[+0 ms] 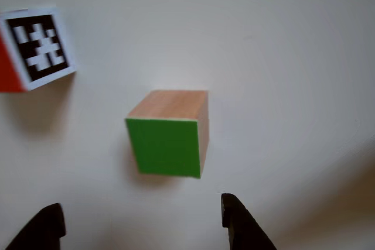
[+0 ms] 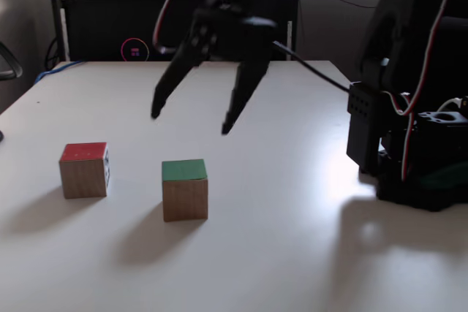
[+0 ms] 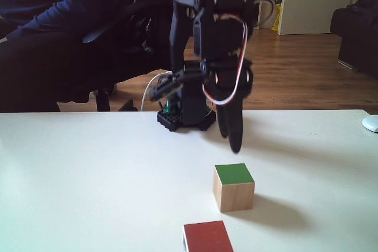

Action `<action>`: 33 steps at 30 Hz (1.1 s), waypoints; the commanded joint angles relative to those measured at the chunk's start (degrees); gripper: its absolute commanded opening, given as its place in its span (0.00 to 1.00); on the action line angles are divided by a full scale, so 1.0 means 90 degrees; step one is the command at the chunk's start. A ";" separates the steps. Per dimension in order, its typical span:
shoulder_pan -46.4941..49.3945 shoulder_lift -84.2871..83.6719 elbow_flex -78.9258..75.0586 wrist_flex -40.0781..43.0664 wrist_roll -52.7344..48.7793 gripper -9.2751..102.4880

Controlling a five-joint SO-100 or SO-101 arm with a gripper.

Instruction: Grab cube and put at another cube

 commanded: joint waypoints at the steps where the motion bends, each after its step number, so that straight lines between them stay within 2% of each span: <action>1: -0.0068 -0.0225 -0.0410 0.0000 0.0029 0.46; 13: -0.0371 -0.0732 -0.0137 -0.0312 -0.0029 0.47; 33: -0.0176 -0.1982 -0.0127 -0.1104 -0.0137 0.47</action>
